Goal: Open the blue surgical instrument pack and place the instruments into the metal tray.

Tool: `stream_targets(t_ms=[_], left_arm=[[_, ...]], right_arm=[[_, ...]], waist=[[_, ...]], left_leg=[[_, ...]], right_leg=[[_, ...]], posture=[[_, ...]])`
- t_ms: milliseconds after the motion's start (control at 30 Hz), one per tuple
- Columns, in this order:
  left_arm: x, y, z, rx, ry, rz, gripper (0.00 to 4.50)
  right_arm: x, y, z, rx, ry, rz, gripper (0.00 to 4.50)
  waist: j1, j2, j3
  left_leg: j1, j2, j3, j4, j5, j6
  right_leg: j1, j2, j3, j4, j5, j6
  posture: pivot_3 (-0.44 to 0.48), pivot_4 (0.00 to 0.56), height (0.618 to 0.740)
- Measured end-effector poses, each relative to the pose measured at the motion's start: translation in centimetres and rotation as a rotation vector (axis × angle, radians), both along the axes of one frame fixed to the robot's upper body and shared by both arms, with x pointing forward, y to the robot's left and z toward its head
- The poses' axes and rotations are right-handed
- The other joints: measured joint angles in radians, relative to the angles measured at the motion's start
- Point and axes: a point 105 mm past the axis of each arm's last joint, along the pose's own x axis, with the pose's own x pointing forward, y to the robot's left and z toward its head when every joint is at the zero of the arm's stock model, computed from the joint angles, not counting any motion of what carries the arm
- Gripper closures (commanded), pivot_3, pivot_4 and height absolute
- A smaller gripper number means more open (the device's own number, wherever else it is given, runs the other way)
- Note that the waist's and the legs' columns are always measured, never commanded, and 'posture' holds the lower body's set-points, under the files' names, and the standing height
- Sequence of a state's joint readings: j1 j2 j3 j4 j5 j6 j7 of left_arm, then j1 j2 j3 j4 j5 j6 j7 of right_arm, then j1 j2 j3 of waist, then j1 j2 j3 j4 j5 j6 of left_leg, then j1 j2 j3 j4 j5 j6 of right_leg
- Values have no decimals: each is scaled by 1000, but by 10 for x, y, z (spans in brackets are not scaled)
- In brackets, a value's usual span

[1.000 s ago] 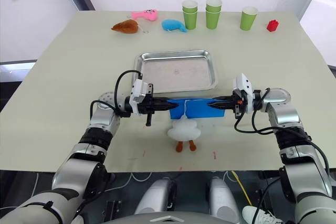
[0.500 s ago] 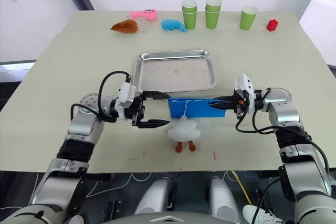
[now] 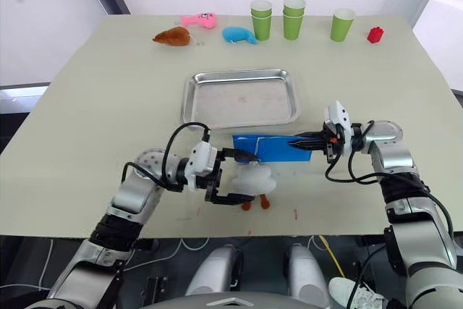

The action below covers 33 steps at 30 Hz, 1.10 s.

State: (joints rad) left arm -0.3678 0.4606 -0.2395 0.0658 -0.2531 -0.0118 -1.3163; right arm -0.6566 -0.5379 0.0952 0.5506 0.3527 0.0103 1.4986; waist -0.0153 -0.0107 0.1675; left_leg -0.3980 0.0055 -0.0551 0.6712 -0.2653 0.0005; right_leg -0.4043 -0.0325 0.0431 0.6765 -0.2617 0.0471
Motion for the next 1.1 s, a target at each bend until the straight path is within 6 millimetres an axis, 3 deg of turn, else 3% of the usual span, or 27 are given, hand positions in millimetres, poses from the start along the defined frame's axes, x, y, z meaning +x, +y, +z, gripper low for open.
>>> stream_targets(t_ms=[67, 133, 167, 200, 333, 467, 500, 633, 667, 767, 900, 1100], left_arm=[[5, 0, -8, 26, -9, 15, 43], [6, -3, -13, 39, -30, 7, 532], [6, -4, -14, 38, -39, 3, 552], [6, -5, -14, 34, -43, 2, 1192], [6, -4, -14, 25, -52, 4, 2533], [5, 5, -7, -17, -8, 19, 4330], [5, 8, -5, -19, -5, 22, 4468], [5, 29, 7, -25, 24, 50, 4468], [9, 51, 17, -10, 19, 97, 4468], [8, 61, 17, 18, 29, 104, 4468], [19, 103, 28, 81, -3, 225, 4468], [27, 121, 25, 99, -4, 298, 4468]], right_arm=[[0, 0, 0, 0, 0, 0, 4500], [0, 0, 0, 0, 0, -1, 4500], [0, 0, 0, 0, -1, -1, 4500], [0, 0, 0, -1, -4, -2, 4500], [1, 0, 0, -4, -13, -2, 4500], [1, 0, 1, -5, -14, -2, 4500], [1, 0, 0, -6, -13, -3, 4500], [2, 0, 0, -8, -14, -4, 4500], [1, 0, 0, -7, -14, -1, 4500], [1, 2, 0, -3, -14, 4, 4500], [2, 3, 0, 1, -14, 4, 4500], [3, 4, 1, 0, -23, 6, 4500]], waist=[[0, 0, 0], [0, 0, 0], [0, 0, 0], [0, 0, 0], [0, 0, 0], [-1, 0, 0], [-2, 0, 0], [-2, 0, 0], [-3, 0, 0], [-3, 0, 0], [-11, 0, 0], [-12, 1, 0]], left_leg=[[0, 0, 0, 0, 0, 0], [0, 0, 1, 0, 0, 0], [0, 0, 1, 0, 0, 0], [0, 0, 1, 0, 0, 0], [0, 0, 0, 0, 0, 0], [0, 0, 0, 0, 0, 0], [0, 1, 0, 0, 0, 0], [0, 1, 0, 0, 0, 0], [0, 1, 0, 0, 0, 0], [0, 1, 0, 0, 0, 0], [1, 1, 0, -1, 0, 0], [1, 1, 0, -1, 0, 0]], right_leg=[[0, 0, 0, 0, 0, 0], [0, 0, 0, 0, 0, 0], [0, 0, 0, 0, 0, 0], [0, 0, 0, 0, 0, 0], [0, 0, 0, 0, 0, 0], [0, 0, 0, 0, 0, 0], [0, 0, 0, 0, 0, 0], [0, 0, 0, 0, 0, 0], [0, 0, 0, 0, 0, 0], [0, 0, 0, 0, 0, 0], [0, 1, 0, 0, 0, 0], [0, 0, 0, 0, 0, 0]], posture=[[0, 150, 740], [0, 150, 740], [0, 150, 740], [0, 150, 740], [0, 150, 740], [0, 150, 740], [0, 150, 740], [0, 150, 740], [0, 150, 740], [0, 150, 740], [0, 150, 740], [0, 150, 740]])
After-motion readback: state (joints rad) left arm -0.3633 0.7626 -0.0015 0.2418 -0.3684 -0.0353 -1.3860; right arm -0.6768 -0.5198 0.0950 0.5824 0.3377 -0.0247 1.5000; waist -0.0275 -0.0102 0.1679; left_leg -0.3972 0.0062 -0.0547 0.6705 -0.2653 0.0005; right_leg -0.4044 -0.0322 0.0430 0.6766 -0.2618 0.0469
